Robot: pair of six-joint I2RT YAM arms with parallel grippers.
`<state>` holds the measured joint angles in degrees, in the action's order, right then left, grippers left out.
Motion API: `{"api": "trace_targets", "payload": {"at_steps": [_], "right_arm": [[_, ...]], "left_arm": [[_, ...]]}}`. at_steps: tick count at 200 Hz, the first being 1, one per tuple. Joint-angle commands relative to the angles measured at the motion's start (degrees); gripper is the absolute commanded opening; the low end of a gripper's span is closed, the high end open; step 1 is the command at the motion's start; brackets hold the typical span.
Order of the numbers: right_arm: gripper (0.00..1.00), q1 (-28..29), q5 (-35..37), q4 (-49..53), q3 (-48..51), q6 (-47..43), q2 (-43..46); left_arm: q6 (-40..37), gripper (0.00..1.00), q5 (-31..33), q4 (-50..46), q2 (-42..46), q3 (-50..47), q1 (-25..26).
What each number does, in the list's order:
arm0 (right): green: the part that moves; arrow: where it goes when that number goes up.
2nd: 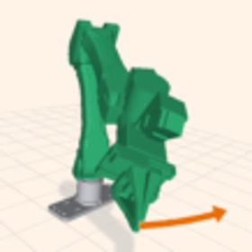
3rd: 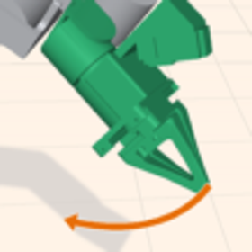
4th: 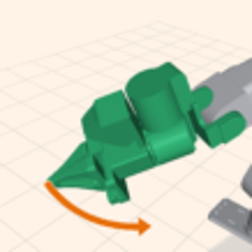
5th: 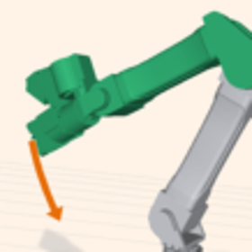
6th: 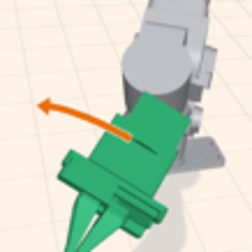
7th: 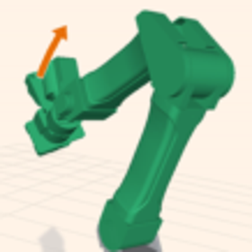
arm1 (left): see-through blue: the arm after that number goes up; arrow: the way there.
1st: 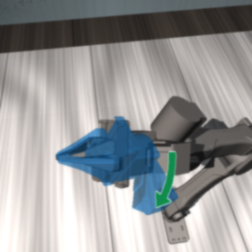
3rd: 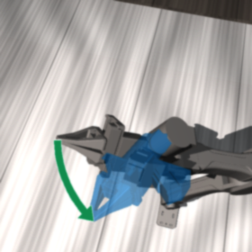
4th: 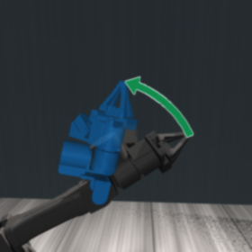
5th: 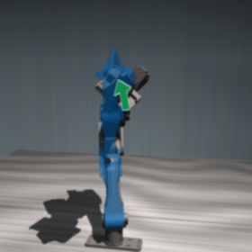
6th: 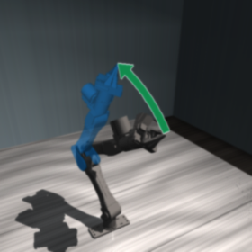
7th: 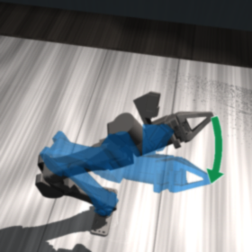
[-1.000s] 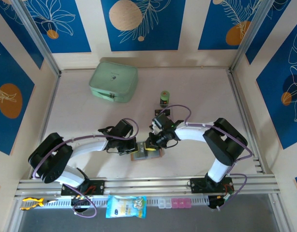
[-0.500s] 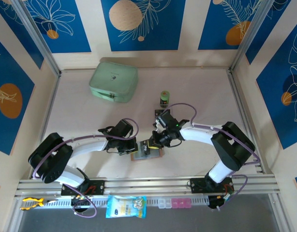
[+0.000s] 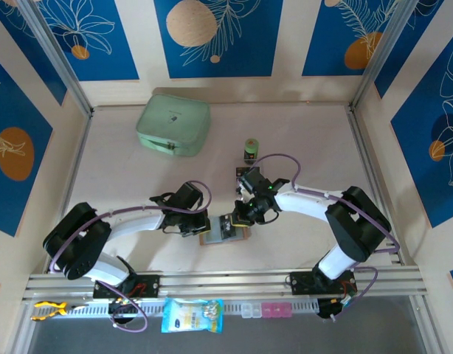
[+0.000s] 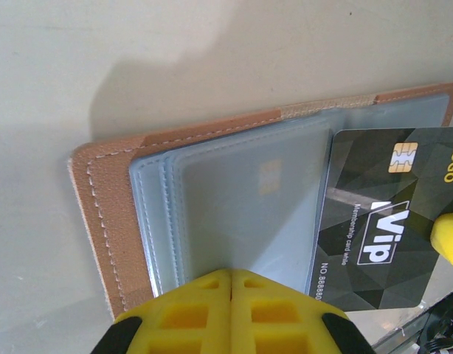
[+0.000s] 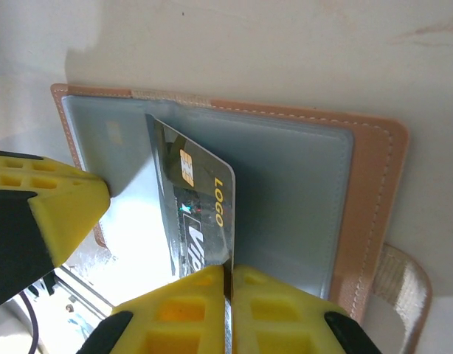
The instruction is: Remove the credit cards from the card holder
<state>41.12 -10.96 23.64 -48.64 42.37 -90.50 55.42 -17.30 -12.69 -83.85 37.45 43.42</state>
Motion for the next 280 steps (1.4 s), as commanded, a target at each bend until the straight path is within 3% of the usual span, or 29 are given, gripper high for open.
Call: {"api": "trace_targets", "payload": {"at_steps": [1,77,145,217,280], "right_arm": [[0.09,0.0,1.9,3.4,-1.5,-1.5,2.0],[0.09,1.1,2.6,4.2,-2.8,-1.4,1.6],[0.15,2.6,1.3,1.9,-3.3,0.8,-0.5],[0.11,2.3,2.7,3.8,-4.2,-0.2,1.9],[0.07,-1.7,3.9,9.4,-5.6,-6.1,7.8]], "left_arm": [[0.0,0.04,2.1,-2.6,0.1,-0.3,0.4],[-0.1,0.04,1.9,-2.1,-0.3,-0.4,0.3],[-0.1,0.05,1.7,-1.7,-0.7,-0.2,0.3],[-0.9,0.04,2.1,-2.3,-0.8,0.8,0.3],[-1.7,0.05,1.9,-2.5,-2.0,2.5,0.3]]}}
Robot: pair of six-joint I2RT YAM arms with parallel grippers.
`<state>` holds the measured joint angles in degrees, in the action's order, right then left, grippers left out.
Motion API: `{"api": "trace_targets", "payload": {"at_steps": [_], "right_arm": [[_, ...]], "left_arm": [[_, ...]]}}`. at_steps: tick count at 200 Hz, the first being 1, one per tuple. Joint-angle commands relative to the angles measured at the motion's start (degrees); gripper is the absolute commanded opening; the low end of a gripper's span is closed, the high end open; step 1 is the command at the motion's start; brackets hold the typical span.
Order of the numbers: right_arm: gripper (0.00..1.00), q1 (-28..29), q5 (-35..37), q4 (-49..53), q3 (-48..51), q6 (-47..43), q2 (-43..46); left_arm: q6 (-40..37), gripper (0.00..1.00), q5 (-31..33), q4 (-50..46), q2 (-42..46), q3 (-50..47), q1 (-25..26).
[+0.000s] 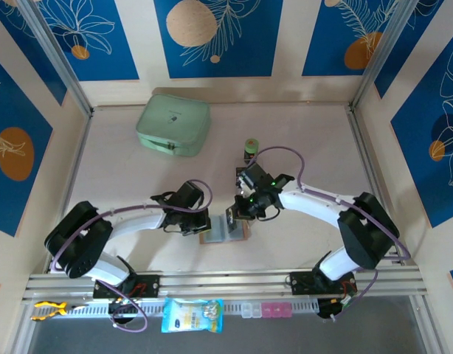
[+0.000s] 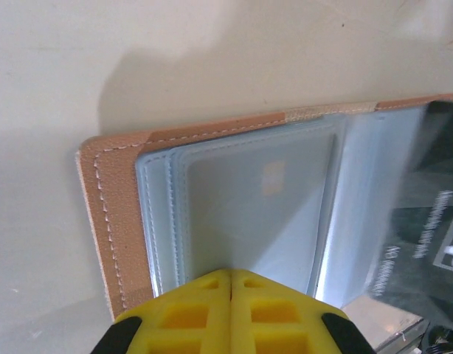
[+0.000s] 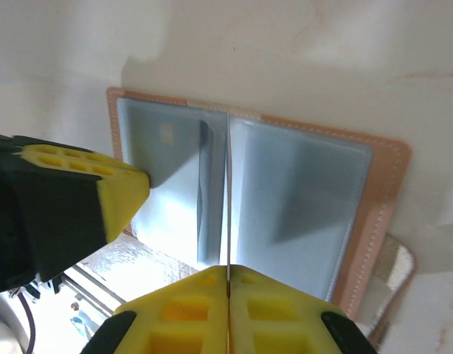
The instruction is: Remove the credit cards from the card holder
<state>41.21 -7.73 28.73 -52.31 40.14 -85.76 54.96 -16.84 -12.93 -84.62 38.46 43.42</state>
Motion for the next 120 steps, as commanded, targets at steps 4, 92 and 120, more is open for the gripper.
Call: {"api": "trace_targets", "payload": {"at_steps": [4,92,120], "right_arm": [[0.07,-2.2,0.8,4.9,-2.0,-4.6,3.4],[0.04,-9.5,2.1,14.2,-7.3,-41.4,6.2],[0.01,-8.6,9.3,17.4,-10.5,-58.8,5.0]], "left_arm": [[-1.3,0.05,1.5,-2.3,-1.3,1.6,0.3],[-1.4,0.07,1.8,-3.4,0.6,2.0,0.3],[-1.6,0.07,1.9,-3.4,1.0,1.8,0.3]]}}
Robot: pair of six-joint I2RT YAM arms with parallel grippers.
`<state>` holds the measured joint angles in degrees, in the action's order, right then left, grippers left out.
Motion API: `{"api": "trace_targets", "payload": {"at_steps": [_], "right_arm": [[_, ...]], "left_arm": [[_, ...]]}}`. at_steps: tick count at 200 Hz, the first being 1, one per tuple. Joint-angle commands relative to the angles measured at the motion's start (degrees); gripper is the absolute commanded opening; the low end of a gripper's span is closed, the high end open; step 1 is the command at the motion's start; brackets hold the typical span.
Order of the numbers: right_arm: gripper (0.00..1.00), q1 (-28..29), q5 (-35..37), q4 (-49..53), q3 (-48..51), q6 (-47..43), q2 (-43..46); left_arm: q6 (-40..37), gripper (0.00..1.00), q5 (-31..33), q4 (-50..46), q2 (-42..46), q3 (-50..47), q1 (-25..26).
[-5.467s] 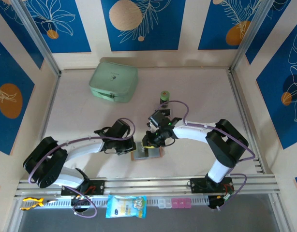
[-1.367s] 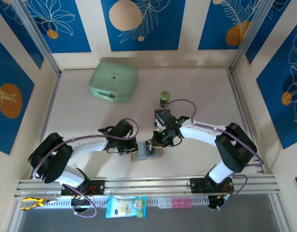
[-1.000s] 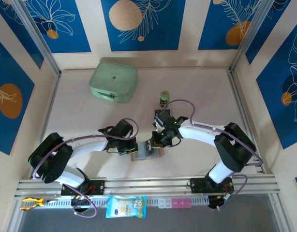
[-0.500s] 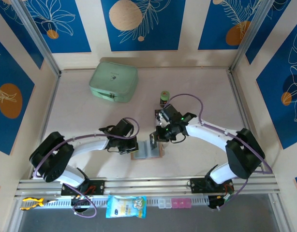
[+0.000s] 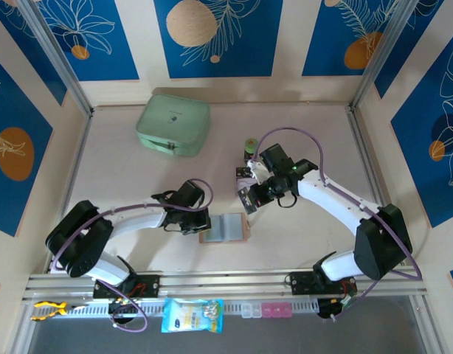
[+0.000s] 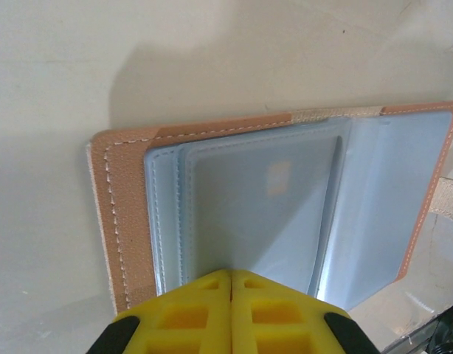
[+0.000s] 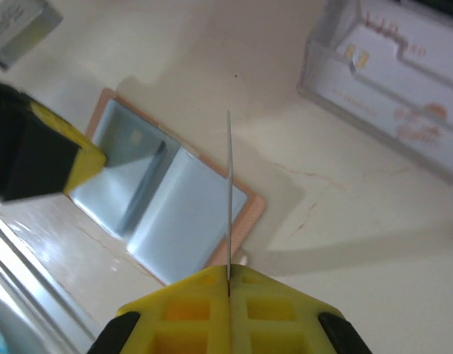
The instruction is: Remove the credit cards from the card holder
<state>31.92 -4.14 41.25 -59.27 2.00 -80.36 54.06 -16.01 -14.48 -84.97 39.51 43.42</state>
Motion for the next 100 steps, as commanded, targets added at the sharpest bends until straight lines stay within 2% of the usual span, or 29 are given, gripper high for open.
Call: {"api": "trace_targets", "payload": {"at_steps": [1,48,100], "right_arm": [[0.01,0.7,5.8,5.0,-3.7,-21.2,-0.4],[0.00,1.6,9.9,7.2,-8.5,-44.6,-2.9],[0.00,-1.0,9.8,8.3,-18.0,-53.8,-10.6]], "left_arm": [[-0.6,0.07,1.0,-1.9,1.4,0.8,0.3],[-0.7,0.09,1.5,-2.0,2.9,0.4,0.3],[-0.7,0.10,1.6,-2.1,4.5,-0.5,0.1]]}}
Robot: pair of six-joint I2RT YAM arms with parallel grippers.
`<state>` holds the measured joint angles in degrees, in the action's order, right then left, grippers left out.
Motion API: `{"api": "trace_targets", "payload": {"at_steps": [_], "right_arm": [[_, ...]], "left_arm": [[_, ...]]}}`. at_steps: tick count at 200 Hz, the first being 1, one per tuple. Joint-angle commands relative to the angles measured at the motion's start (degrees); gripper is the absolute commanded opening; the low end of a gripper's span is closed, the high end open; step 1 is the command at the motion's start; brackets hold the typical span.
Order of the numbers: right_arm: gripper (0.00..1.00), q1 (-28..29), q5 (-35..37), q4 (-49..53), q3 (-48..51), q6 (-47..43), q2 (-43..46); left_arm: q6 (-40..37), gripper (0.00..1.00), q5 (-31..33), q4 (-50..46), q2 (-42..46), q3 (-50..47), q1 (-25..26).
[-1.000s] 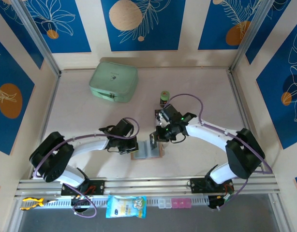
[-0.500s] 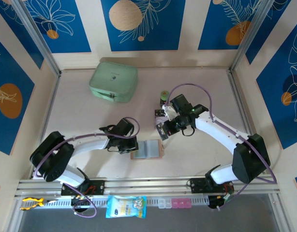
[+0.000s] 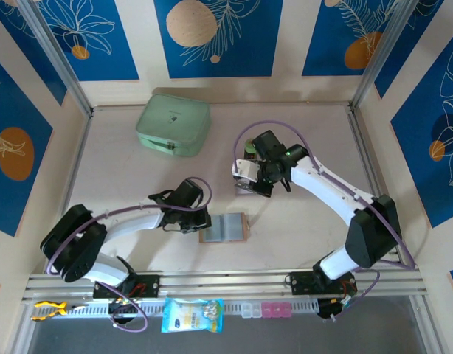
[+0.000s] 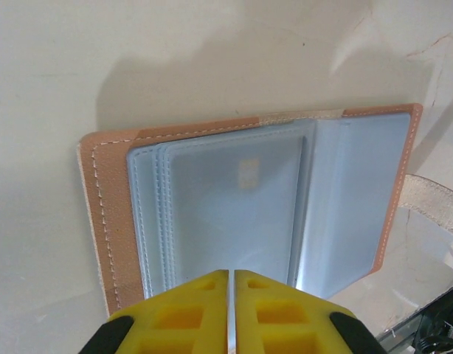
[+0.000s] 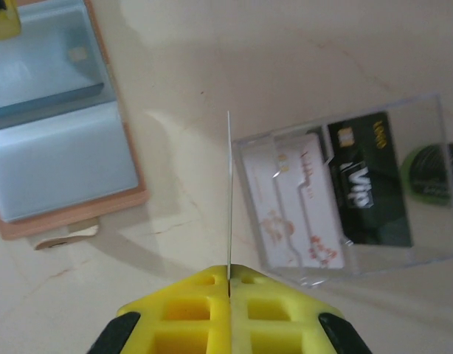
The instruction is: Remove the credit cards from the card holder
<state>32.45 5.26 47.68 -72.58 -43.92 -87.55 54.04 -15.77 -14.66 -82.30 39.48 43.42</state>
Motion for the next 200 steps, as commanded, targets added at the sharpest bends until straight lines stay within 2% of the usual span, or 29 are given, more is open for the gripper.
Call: {"api": "trace_targets", "payload": {"at_steps": [1,91,170,200], "right_arm": [[0.00,-1.6,0.4,1.8,-4.9,-8.0,-3.6],[0.00,-7.9,-1.1,5.3,-17.6,-14.3,-16.4],[0.00,-8.6,-0.9,4.8,-16.6,-14.5,-19.9],[0.13,-8.7,0.4,4.0,-16.2,-13.9,-19.9]], "left_arm": [[-0.6,0.10,1.4,-2.0,1.8,-0.5,0.1],[-1.1,0.11,1.4,-2.5,4.5,-2.1,-2.3],[-1.6,0.11,1.1,-2.7,5.2,-2.6,-3.8],[-1.3,0.11,1.4,-2.6,5.9,-3.1,-3.9]]}}
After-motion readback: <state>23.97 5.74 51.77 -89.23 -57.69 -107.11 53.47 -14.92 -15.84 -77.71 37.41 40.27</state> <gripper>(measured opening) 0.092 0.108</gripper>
